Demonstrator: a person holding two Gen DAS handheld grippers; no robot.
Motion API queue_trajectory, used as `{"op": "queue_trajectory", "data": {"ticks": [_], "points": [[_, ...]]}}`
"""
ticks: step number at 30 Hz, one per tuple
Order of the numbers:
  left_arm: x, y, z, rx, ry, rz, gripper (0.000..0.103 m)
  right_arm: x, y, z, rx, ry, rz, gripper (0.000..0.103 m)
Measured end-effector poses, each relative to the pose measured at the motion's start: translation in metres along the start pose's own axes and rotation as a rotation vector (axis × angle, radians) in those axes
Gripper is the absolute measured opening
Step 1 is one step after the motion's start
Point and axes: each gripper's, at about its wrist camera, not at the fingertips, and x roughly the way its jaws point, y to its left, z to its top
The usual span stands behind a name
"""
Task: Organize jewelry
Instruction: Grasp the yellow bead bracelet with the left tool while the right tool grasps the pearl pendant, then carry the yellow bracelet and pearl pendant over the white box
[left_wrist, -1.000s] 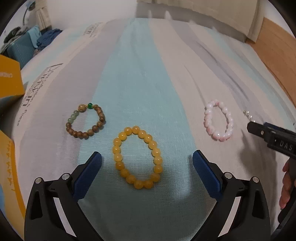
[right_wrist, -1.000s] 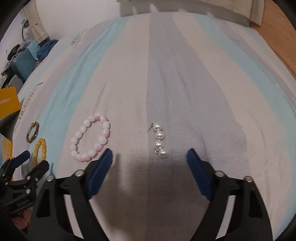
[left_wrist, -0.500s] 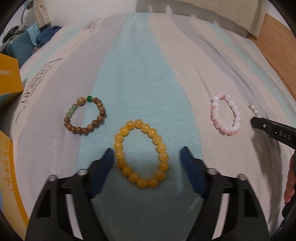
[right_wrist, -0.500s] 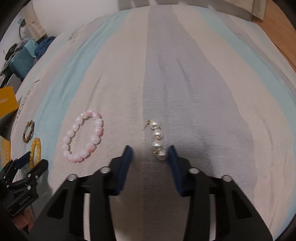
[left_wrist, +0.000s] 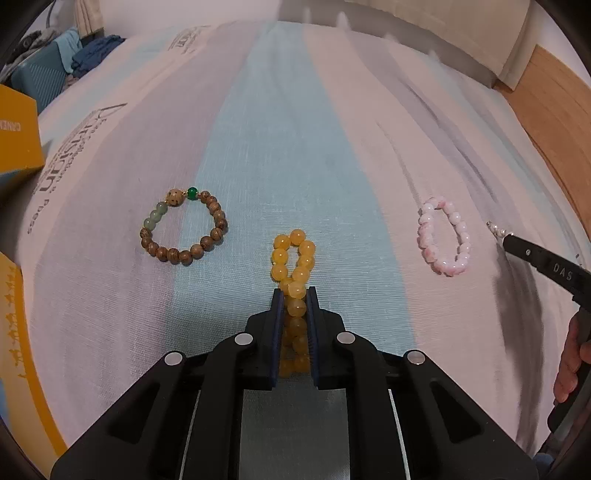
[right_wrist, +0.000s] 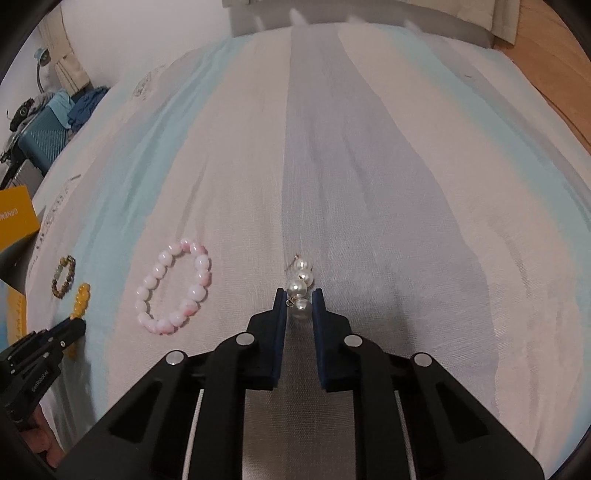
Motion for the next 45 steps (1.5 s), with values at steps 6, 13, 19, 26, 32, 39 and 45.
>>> {"op": "queue_trajectory", "data": {"ticks": [6, 13, 19, 26, 32, 39, 45], "points": [[-0.008, -0.004, 0.000, 0.004, -0.010, -0.021, 0.009, -0.009, -0.002, 0.006, 0.016, -0.026, 0.012, 0.013], [-0.018, -0.008, 0.004, 0.004, -0.025, -0.055, 0.009, -0.023, -0.006, 0.007, 0.031, -0.060, 0.029, 0.013], [-0.026, -0.010, 0.005, 0.012, -0.036, -0.057, 0.009, -0.029, -0.007, 0.010, 0.049, -0.073, 0.035, 0.013], [-0.032, -0.009, 0.008, 0.015, -0.047, -0.061, 0.009, -0.044, -0.010, 0.007, 0.044, -0.100, 0.047, 0.013], [-0.040, -0.009, 0.009, 0.021, -0.058, -0.056, 0.009, -0.056, -0.010, 0.004, 0.028, -0.119, 0.054, 0.013], [-0.061, -0.012, 0.010, 0.035, -0.080, -0.020, 0.009, -0.068, -0.002, 0.001, -0.014, -0.121, 0.049, 0.013], [-0.087, -0.012, 0.008, 0.049, -0.100, -0.008, 0.009, -0.090, 0.013, -0.003, -0.041, -0.129, 0.059, 0.013]]}}
